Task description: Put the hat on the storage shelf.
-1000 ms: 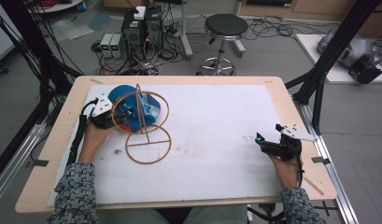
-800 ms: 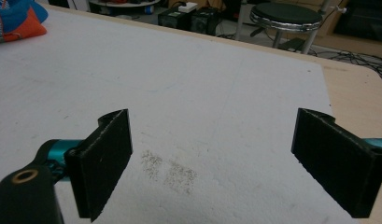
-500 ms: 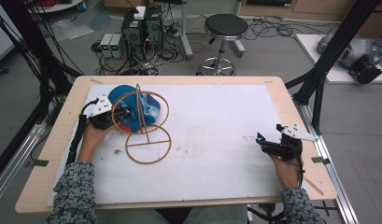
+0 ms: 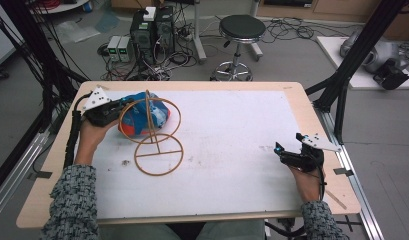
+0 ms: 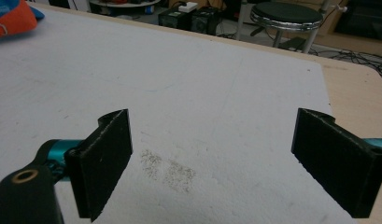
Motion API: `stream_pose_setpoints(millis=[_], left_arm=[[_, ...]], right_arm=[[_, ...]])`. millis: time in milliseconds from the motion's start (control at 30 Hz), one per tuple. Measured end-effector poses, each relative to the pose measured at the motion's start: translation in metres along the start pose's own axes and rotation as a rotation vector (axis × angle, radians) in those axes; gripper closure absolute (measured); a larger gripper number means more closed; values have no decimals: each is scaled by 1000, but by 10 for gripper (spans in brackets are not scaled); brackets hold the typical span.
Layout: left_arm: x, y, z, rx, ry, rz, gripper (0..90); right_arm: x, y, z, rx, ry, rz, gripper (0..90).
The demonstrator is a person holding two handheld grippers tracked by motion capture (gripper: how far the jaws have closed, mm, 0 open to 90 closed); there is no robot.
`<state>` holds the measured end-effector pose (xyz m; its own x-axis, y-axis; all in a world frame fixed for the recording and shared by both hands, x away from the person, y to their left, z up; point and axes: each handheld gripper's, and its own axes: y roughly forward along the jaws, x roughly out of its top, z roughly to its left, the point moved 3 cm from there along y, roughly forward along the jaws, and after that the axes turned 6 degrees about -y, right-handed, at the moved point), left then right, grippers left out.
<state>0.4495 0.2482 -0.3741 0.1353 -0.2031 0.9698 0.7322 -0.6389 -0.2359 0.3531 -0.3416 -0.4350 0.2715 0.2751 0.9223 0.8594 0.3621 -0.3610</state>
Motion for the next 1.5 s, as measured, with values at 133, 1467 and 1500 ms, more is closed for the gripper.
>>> stream_pose_setpoints(millis=[133,1467,1500], left_arm=[[23,-1,3,16,0,-8,898],[153,-26,4,83,33,-171,898],[160,-31,1,77,52,-176,899]], right_arm=[[-1,0,-1,0,3,2,115],[-1,-1,-2,11,6,4,116],[-1,-1,-2,10,6,3,116]])
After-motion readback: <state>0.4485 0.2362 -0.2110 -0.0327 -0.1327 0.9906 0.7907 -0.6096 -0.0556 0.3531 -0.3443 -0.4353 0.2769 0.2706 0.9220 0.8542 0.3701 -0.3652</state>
